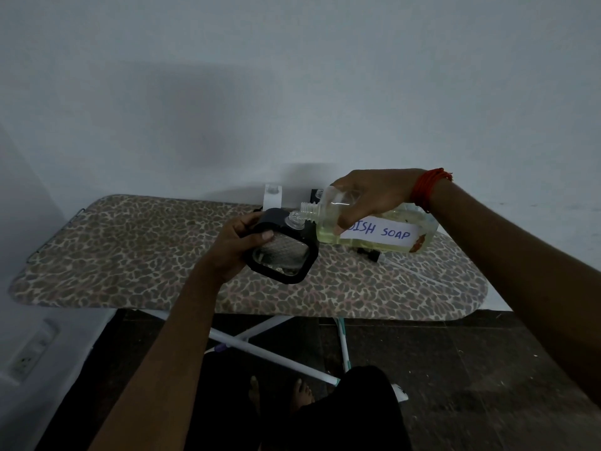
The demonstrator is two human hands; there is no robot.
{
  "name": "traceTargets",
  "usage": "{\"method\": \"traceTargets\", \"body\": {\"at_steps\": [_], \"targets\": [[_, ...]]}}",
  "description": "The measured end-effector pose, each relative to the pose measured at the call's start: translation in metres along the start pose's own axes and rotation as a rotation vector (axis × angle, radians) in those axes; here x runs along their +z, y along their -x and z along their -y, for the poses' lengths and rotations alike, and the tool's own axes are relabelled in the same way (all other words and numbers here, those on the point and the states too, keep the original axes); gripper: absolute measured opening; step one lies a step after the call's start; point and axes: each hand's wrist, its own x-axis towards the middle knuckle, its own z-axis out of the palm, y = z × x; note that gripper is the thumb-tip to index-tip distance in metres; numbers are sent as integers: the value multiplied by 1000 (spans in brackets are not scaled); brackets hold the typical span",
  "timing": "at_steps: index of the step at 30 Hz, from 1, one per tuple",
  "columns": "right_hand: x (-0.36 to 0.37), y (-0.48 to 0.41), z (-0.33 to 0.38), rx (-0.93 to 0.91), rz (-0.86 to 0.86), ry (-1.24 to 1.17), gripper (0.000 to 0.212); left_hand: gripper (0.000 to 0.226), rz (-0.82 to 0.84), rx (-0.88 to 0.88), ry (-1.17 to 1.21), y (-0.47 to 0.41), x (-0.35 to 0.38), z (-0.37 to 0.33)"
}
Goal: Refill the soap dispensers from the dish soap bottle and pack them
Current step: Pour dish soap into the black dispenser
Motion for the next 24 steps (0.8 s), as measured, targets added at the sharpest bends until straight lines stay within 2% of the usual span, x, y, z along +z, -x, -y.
{"method": "traceTargets", "body": {"at_steps": [6,9,24], "targets": [[0,-1,-2,-1,8,-10,27,72,-13,-1,-5,1,2,-1],[0,0,-1,-7,14,-14,38,63,-3,-1,4,2,4,-3],[0,0,-2,-10,31,-31,40,56,18,8,19,3,9,-5]]}}
